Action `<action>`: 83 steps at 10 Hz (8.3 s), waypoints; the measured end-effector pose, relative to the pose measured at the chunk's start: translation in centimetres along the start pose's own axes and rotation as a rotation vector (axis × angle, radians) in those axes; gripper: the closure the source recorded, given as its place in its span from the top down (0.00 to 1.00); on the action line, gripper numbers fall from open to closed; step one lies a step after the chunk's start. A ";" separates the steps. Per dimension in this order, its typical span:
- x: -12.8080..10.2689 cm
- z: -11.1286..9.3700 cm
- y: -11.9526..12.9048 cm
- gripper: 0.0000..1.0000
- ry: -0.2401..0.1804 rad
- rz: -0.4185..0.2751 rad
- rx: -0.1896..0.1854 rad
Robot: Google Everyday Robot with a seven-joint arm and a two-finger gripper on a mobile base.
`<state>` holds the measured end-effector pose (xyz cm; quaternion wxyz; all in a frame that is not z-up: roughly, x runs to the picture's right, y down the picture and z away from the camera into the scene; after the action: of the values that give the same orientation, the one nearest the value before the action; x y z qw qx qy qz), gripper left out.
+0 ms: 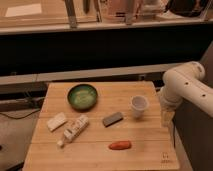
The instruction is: Drag the pepper across the table
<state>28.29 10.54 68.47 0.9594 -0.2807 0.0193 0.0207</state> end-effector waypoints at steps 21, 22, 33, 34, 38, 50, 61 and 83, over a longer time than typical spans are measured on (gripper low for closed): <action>-0.1 0.1 0.1 0.84 0.001 -0.004 -0.001; -0.7 0.7 0.5 0.80 0.003 -0.019 -0.005; -8.4 5.5 4.1 0.80 -0.034 -0.223 -0.045; -9.3 6.1 4.9 0.80 -0.046 -0.250 -0.051; -11.1 8.2 6.9 0.80 -0.075 -0.332 -0.067; -17.1 15.0 10.8 0.80 -0.202 -0.463 -0.096; -18.9 15.7 11.4 0.80 -0.214 -0.489 -0.102; -22.2 17.1 9.3 0.57 -0.205 -0.567 -0.079</action>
<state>6.12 26.97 78.95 0.9121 -0.3086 -0.1574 -0.2191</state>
